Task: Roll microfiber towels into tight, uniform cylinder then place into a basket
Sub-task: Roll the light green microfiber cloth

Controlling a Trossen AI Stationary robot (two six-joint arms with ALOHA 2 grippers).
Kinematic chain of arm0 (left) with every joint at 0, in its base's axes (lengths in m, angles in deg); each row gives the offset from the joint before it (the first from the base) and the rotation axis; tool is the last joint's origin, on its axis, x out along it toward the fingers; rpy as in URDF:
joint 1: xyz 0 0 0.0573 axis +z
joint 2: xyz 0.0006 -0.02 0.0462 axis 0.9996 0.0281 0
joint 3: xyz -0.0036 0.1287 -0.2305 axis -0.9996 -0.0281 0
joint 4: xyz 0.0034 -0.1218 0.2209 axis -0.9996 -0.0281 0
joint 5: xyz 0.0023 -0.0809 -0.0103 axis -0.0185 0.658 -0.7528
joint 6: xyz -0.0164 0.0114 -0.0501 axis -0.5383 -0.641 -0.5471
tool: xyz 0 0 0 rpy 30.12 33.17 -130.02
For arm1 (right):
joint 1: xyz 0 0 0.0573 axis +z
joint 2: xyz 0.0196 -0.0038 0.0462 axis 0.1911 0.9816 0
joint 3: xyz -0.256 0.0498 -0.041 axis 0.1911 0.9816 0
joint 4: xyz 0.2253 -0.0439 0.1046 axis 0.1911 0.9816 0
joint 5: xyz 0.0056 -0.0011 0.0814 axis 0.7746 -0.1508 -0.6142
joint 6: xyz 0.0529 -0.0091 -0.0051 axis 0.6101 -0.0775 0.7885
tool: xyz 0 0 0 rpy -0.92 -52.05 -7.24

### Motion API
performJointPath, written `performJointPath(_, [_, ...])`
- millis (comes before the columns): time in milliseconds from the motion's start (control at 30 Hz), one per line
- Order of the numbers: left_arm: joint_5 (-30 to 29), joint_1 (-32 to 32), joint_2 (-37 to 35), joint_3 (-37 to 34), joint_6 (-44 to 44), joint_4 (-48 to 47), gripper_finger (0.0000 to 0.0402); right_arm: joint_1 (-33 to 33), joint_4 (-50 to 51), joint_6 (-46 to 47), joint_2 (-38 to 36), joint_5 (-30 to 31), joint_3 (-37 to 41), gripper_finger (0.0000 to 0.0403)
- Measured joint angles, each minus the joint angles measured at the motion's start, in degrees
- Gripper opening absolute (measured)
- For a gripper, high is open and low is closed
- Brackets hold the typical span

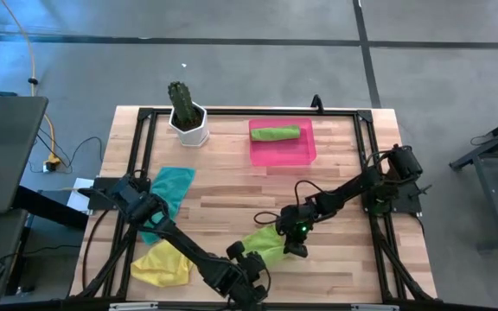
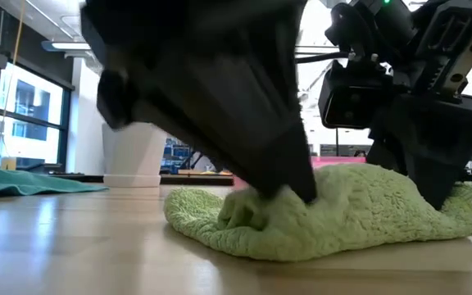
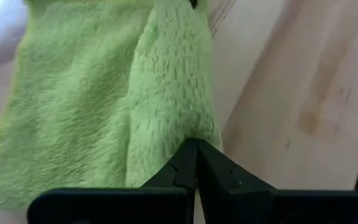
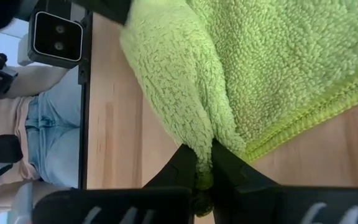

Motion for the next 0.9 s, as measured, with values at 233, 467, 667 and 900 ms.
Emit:
performJointPath(233, [1.22,0.31,1.69,0.10,-2.24,-0.81,0.0000,0.00,-0.57,-3.44,0.00,0.33,0.04,0.0005])
performJointPath(467, [1.63,-0.11,1.99,0.19,-2.84,-0.79,0.0000,-0.02,-1.05,-9.48,0.02,0.50,0.07,0.0052])
performJointPath(667, [2.30,-0.26,2.06,0.17,-3.71,-0.93,0.0000,-0.85,-0.11,-21.50,-1.15,0.15,0.09,0.0128])
performJointPath(900, [2.77,0.07,2.10,0.12,-3.71,-0.98,0.0000,-0.93,11.28,-36.30,-13.48,2.27,0.11,0.0154])
